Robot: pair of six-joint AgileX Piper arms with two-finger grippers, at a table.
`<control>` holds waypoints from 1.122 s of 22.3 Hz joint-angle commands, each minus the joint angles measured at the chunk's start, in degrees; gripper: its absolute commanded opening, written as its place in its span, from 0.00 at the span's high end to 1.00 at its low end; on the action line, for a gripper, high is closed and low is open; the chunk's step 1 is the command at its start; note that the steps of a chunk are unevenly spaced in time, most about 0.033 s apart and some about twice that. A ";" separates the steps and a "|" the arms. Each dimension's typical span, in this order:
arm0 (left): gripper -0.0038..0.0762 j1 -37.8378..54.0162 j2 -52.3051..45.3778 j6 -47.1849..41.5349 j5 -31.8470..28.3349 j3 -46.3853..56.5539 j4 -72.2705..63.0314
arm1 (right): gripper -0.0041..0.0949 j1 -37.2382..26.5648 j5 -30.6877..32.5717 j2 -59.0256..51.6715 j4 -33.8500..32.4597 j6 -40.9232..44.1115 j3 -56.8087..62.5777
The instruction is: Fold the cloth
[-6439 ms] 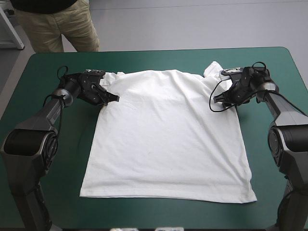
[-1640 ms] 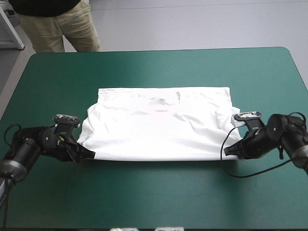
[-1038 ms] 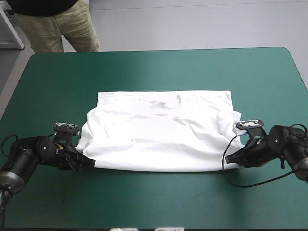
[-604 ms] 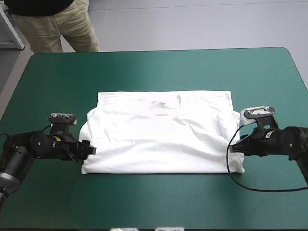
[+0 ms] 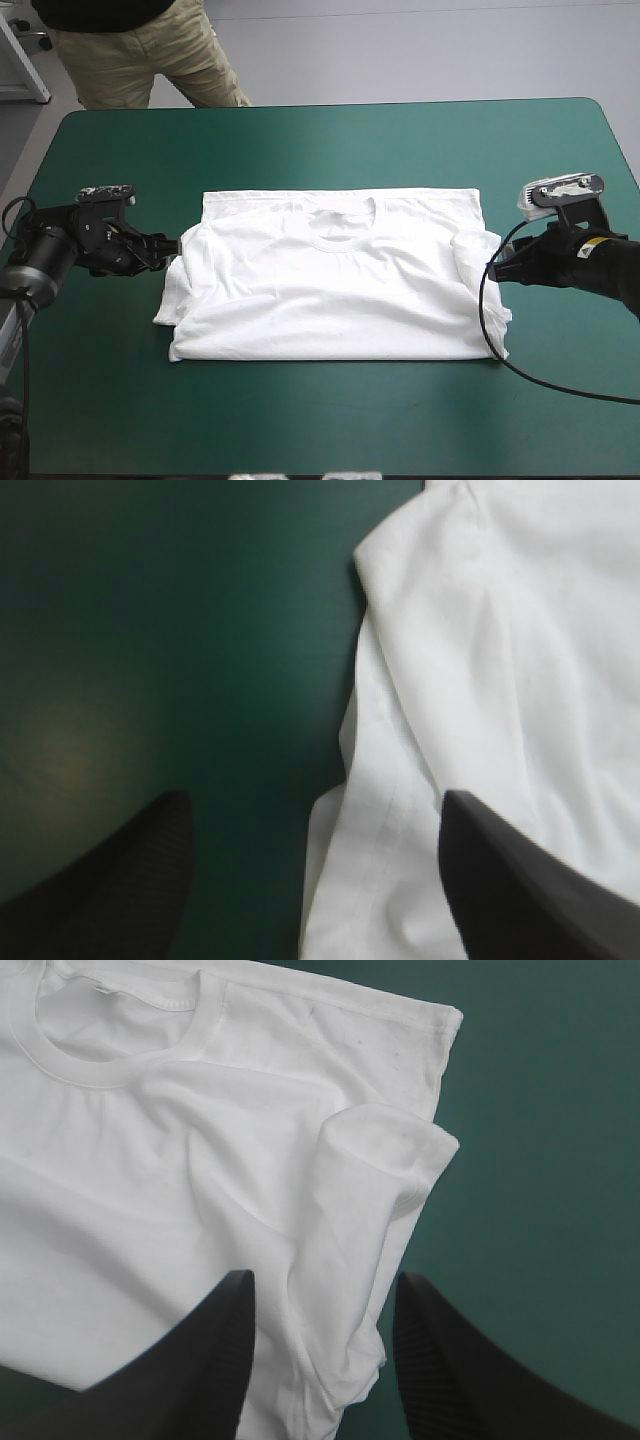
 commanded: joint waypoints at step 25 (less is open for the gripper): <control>0.96 0.19 10.67 6.52 0.56 -3.19 -5.67 | 0.54 0.03 -0.80 -1.00 0.91 -0.04 -1.97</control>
